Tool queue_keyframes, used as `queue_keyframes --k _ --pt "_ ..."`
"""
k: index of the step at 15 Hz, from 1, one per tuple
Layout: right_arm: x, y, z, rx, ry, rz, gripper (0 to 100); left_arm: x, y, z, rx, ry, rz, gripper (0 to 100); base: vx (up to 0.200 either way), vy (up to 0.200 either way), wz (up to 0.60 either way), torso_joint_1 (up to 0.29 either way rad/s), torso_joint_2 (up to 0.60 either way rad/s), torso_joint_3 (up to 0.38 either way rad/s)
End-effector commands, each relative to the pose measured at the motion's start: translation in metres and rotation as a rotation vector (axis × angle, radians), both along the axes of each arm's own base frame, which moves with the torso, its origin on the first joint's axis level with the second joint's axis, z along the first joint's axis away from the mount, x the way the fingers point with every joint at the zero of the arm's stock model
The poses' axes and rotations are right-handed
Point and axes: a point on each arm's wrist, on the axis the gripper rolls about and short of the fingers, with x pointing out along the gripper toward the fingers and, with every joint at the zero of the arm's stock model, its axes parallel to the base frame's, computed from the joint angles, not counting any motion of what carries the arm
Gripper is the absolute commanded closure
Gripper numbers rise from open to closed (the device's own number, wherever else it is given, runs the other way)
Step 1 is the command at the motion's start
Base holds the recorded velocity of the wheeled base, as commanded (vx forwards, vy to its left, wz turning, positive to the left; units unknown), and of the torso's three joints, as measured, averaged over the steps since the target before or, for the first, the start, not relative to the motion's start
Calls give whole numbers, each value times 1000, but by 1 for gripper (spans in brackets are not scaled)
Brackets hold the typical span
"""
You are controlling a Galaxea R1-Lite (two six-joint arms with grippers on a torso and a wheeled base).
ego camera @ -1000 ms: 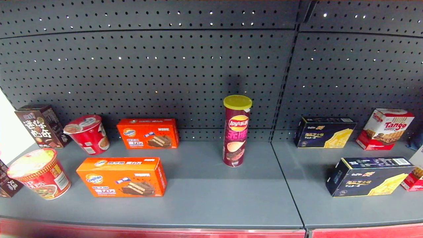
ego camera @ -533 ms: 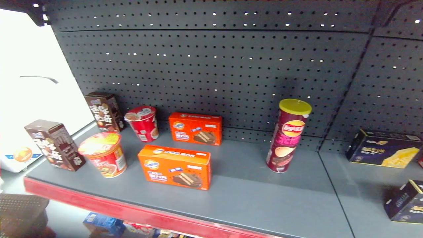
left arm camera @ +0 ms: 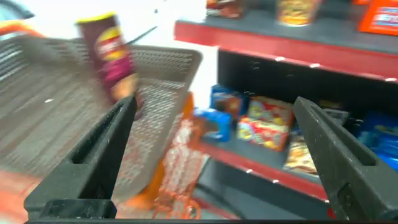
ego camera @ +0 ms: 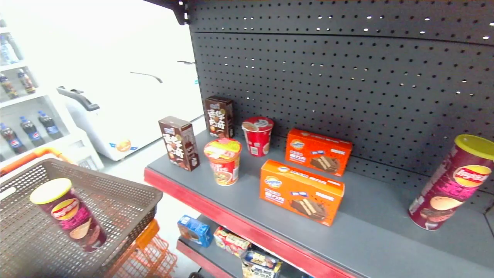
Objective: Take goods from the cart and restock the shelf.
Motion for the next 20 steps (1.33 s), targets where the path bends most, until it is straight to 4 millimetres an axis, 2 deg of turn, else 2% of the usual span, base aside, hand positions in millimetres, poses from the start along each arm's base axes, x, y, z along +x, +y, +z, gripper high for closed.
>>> queue_keyframes --k 1,5,11,13,15,16,17,20 --pt "0 0 0 0 -1 1 0 0 0 0 -1 1 0 0 0 0 600 2 2 2" --pt "0 0 0 1 -1 1 0 0 0 0 -1 1 0 0 0 0 600 2 4 7" --pt "0 0 0 1 -1 1 0 -1 0 4 34 -26 2 0 0 0 0 0 0 0" --pt "0 0 0 1 -1 1 0 -10 0 36 74 -91 -4 0 0 0 0 0 0 0" --pt "0 0 0 1 -1 1 0 -17 0 87 75 -106 10 0 0 0 0 0 0 0" --pt "0 0 0 1 -1 1 0 -13 1 113 77 -63 65 0 0 0 0 0 0 0" --pt "0 0 0 1 -1 2 0 -3 1 125 80 2 143 0 0 0 0 0 0 0" --pt "0 0 0 1 -1 1 0 45 3 138 164 203 146 0 0 0 0 0 0 0"
